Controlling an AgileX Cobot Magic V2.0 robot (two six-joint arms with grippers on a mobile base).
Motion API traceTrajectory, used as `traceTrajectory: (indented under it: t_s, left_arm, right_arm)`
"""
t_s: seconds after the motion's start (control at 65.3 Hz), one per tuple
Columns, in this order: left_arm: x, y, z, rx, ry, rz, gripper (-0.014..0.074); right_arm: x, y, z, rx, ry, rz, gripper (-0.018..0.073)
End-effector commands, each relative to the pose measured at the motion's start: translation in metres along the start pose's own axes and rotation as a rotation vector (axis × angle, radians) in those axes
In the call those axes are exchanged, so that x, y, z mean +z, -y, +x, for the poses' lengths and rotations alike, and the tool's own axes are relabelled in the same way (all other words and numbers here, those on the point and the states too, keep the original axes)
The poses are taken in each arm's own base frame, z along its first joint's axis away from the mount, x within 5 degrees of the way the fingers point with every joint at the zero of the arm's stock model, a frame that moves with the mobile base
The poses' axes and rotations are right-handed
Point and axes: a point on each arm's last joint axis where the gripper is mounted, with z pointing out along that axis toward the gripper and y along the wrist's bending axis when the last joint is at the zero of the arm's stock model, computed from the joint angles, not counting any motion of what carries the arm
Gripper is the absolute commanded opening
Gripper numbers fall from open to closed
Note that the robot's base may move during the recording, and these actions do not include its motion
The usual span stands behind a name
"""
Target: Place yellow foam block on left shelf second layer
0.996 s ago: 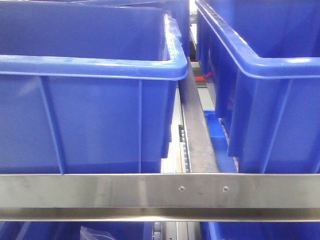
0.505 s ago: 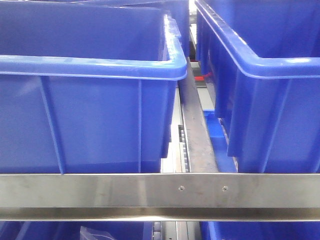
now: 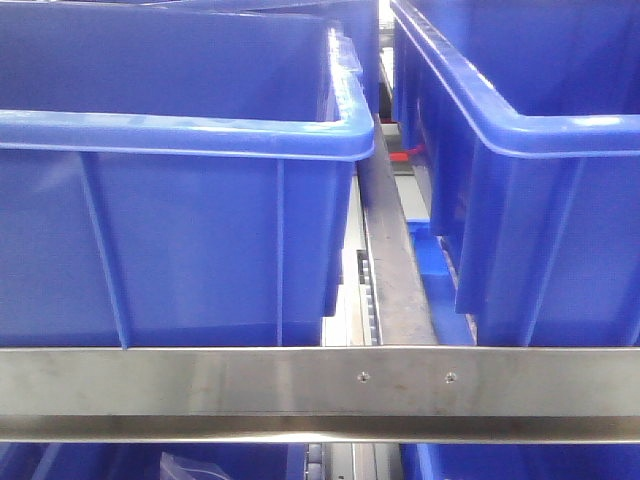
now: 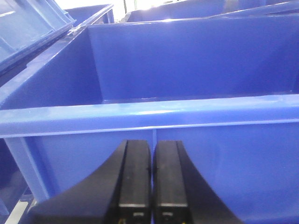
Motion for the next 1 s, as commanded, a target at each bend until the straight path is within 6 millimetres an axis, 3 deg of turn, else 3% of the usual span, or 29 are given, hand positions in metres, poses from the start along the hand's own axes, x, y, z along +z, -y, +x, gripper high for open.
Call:
traceTrajectory:
  t_s: [0.0,0.123,0.23,0.505,0.98]
  left_arm:
    - [-0.001,0.001,0.000,-0.011,0.075,0.013,0.0136]
    - [-0.001,0.001,0.000,-0.011,0.075,0.013,0.0136]
    - [-0.001,0.001,0.000,-0.011,0.075,0.013,0.0136]
    - [-0.001,0.001,0.000,-0.011,0.075,0.013,0.0136]
    - [-0.001,0.001,0.000,-0.011,0.075,0.013,0.0136]
  right_arm:
    - [0.000,0.001,-0.017,-0.006,0.100,0.016,0.0054]
    - [0.000,0.001,-0.015,-0.016,0.108,0.018,0.0054]
    - [-0.002,0.000,-0.010,-0.170,0.164,0.018,0.0054]
    - [-0.007,0.003,0.031,-0.187,0.073,0.015,0.0054]
    - [-0.012,0.002,0.028,-0.172,0.115,0.017,0.0054]
